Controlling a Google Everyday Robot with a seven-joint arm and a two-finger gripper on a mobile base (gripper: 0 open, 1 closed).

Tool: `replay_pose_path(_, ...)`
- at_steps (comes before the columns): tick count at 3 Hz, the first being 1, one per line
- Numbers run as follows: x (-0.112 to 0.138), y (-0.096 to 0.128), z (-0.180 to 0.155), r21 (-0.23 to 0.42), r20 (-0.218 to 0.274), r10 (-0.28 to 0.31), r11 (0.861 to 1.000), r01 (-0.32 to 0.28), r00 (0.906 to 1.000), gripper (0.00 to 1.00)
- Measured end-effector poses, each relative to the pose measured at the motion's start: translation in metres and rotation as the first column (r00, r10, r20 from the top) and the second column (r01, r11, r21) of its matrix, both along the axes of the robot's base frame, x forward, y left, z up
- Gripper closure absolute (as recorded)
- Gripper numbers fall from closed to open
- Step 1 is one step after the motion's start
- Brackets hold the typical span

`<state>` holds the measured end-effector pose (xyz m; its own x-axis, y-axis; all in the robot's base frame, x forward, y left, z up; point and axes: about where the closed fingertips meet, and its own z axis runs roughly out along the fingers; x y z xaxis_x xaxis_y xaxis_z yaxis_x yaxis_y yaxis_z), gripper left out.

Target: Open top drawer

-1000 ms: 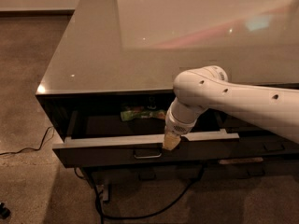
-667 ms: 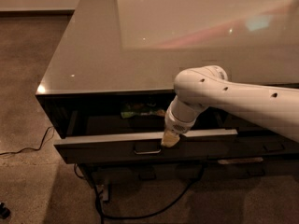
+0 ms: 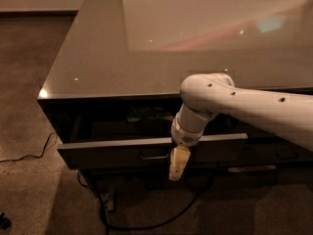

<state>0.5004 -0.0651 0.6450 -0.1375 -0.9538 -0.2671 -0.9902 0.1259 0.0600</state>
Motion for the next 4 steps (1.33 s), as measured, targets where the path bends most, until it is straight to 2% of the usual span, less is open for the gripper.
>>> replay_pose_path(2,-0.017,-0.001,-0.003,-0.024,-0.052,0.066,0.997,-0.067,0.9965,0.00)
replay_pose_path(3,-0.022,-0.007,-0.002,-0.047,-0.065,0.080,0.995,-0.083,0.9947,0.17)
replay_pose_path(4,-0.026,-0.015,0.000,-0.072,-0.076,0.080,0.994,-0.086,0.9939,0.41)
